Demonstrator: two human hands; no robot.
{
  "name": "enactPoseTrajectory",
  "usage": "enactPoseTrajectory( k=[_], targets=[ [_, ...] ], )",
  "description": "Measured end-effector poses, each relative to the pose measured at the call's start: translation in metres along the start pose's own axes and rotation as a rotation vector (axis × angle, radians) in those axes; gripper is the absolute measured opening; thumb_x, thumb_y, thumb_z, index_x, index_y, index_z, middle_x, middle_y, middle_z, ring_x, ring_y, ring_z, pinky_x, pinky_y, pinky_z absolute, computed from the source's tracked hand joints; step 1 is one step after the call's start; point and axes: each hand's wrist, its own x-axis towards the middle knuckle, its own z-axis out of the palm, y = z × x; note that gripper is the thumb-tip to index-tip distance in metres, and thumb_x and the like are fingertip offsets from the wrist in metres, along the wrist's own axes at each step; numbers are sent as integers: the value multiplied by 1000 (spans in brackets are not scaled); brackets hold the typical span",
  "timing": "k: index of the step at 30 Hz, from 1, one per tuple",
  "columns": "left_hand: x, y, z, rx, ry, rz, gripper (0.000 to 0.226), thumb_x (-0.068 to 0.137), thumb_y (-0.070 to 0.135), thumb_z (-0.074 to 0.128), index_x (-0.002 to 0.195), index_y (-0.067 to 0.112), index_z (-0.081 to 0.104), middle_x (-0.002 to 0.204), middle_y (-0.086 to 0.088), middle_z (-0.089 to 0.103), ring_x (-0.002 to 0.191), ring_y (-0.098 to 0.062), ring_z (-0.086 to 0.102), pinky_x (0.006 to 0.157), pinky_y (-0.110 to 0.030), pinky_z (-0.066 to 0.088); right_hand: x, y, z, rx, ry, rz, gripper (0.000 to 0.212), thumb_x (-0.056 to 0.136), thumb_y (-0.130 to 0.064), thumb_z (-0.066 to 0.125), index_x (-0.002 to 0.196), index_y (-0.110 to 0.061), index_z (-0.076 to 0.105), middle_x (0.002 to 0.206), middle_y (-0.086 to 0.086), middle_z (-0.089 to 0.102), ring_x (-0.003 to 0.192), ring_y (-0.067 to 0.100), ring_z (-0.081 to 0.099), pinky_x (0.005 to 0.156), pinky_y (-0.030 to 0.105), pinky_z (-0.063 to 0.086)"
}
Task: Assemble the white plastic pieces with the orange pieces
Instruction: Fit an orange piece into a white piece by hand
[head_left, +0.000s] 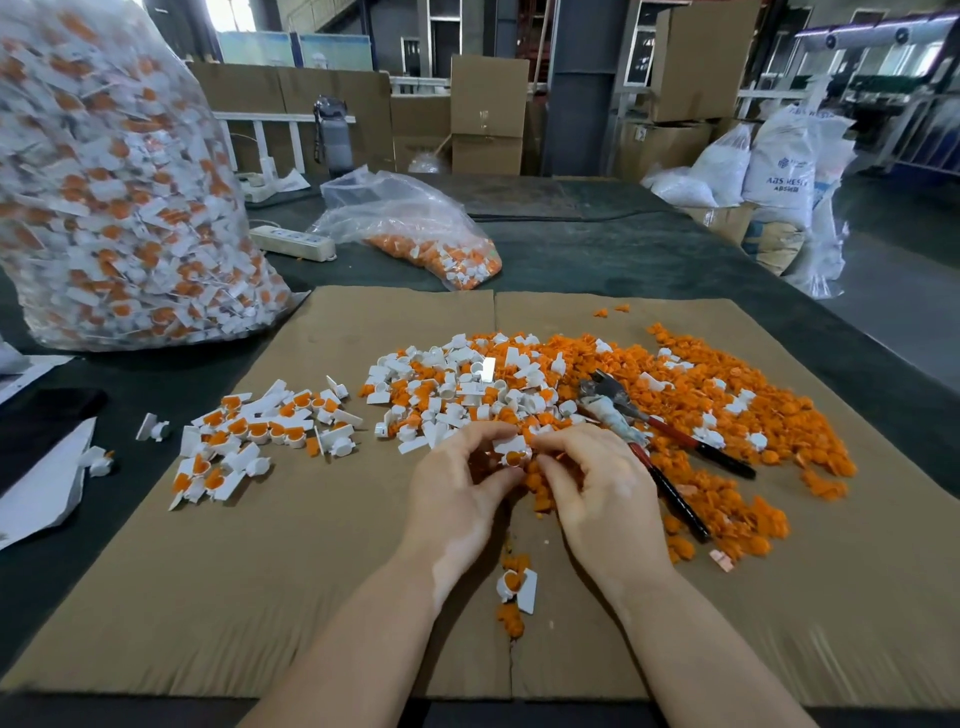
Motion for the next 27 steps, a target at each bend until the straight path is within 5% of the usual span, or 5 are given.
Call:
enactPoseTrajectory(
  k=[17,22,27],
  targets=[
    [-3,2,2,196,12,87,32,83,15,70,113,26,65,108,11,63,95,0,53,75,1,37,1,-3,-1,-82,-39,-111,7,74,-6,76,79,-8,71,78,2,66,77,18,62,69,27,52],
    [-7,5,3,240,18,91,34,84,18,68,117,25,63,113,6,64,103,-6,56,91,-19,44,0,-3,1,-105,-50,-142,10,75,-3,74,73,-6,65,74,4,61,72,20,58,62,31,52],
    [-8,6,3,302,2,133,32,86,21,66,118,26,63,113,7,63,103,-4,54,88,-15,40,-1,-3,2,-135,-42,-149,13,76,-2,74,72,-5,62,73,5,59,70,22,57,59,31,50]
  ],
)
